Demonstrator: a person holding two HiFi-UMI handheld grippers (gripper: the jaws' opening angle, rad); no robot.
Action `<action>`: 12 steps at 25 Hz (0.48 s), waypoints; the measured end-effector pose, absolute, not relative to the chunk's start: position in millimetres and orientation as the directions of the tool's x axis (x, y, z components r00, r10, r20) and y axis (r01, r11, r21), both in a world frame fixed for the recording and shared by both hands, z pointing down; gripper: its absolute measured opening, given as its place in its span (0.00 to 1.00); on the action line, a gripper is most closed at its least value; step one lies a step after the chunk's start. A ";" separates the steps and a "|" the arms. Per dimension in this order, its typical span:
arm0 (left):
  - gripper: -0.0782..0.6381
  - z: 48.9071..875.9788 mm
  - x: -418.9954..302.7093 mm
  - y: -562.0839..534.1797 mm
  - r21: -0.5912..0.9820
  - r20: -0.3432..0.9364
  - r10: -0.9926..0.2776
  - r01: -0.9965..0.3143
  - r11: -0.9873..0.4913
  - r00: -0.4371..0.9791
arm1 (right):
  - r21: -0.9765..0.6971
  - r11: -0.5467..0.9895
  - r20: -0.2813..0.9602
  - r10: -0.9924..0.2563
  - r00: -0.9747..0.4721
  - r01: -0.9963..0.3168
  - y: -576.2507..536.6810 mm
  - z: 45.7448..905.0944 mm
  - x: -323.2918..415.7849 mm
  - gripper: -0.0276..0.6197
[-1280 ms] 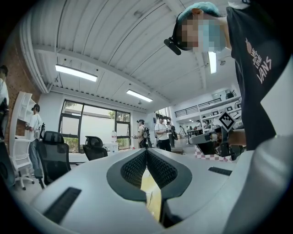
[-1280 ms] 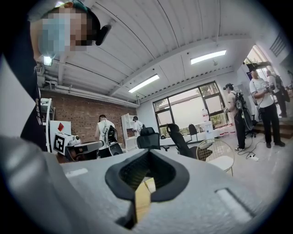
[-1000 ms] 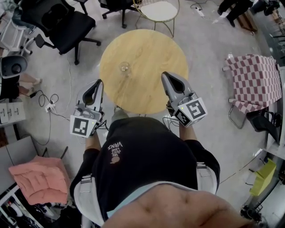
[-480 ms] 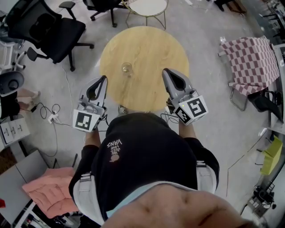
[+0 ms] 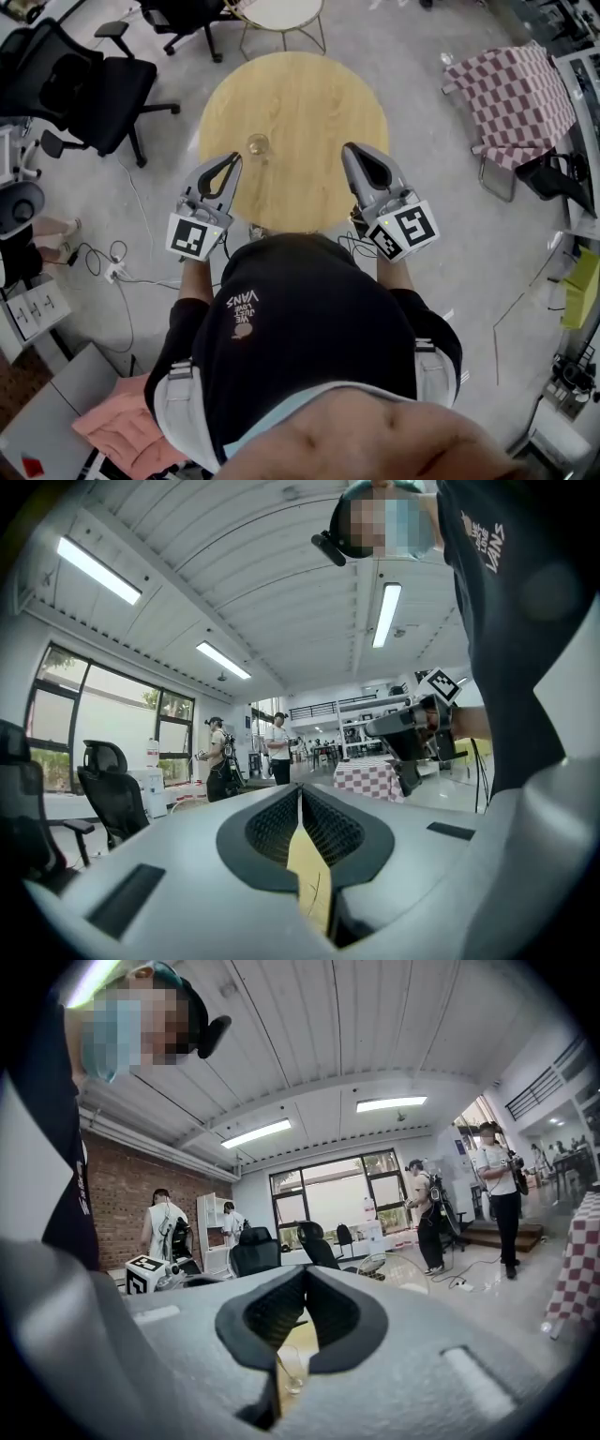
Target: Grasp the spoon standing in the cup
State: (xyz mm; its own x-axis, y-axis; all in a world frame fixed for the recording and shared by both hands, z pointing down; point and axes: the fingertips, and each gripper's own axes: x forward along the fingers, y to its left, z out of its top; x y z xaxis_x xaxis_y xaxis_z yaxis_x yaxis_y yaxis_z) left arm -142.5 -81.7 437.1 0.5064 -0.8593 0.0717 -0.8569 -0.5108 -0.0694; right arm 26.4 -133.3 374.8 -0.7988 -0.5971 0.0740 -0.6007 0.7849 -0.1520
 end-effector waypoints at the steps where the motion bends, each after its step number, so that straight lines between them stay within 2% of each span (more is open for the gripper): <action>1: 0.12 440.1 -140.6 -84.3 -0.062 0.072 -0.854 -0.853 -0.519 0.515 | -0.151 0.780 0.075 -0.604 -0.793 -0.608 -132.9 374.8 27.6 0.04; 10: 0.13 469.1 -130.5 -102.7 -0.009 0.100 -0.822 -0.826 -0.564 0.560 | -0.141 0.740 0.085 -0.653 -0.753 -0.658 -131.3 374.5 37.1 0.04; 12: 0.16 478.6 -129.4 -104.9 0.003 0.114 -0.820 -0.825 -0.565 0.561 | -0.140 0.735 0.086 -0.658 -0.748 -0.663 -130.0 374.6 38.8 0.04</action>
State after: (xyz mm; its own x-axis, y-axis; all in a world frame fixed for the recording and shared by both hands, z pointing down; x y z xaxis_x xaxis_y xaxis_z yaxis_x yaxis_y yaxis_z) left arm -129.4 -104.9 478.6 0.5615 -0.8197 0.1137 -0.8252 -0.5648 0.0032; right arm 38.8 -130.0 374.6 -0.7477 -0.6584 0.0863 -0.6634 0.7350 -0.1402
